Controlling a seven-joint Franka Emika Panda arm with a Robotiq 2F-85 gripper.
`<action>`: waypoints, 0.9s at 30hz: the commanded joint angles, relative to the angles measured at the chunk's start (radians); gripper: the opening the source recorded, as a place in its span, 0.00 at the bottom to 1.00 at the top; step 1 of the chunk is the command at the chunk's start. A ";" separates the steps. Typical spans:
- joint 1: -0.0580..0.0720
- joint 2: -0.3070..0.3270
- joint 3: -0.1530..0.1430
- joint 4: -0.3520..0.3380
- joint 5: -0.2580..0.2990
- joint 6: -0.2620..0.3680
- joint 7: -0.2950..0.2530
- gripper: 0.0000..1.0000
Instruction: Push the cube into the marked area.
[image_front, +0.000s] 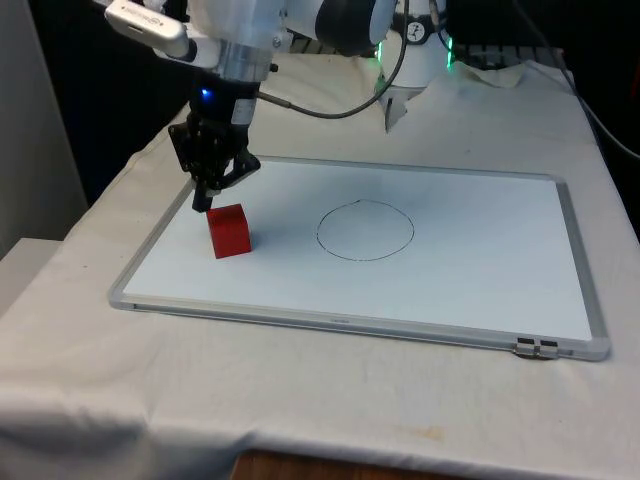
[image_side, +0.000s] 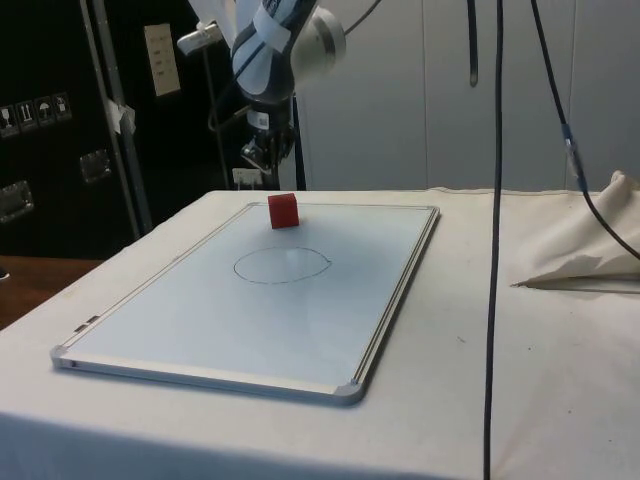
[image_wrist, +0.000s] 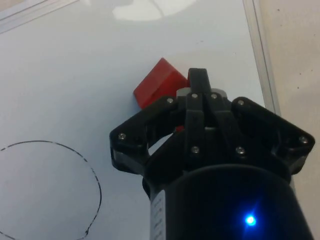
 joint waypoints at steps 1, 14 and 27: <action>0.009 0.012 -0.012 -0.003 -0.004 0.023 0.020 0.00; 0.003 0.072 -0.013 0.002 0.001 0.089 0.101 0.00; 0.010 0.049 -0.026 -0.010 -0.001 0.028 0.156 0.00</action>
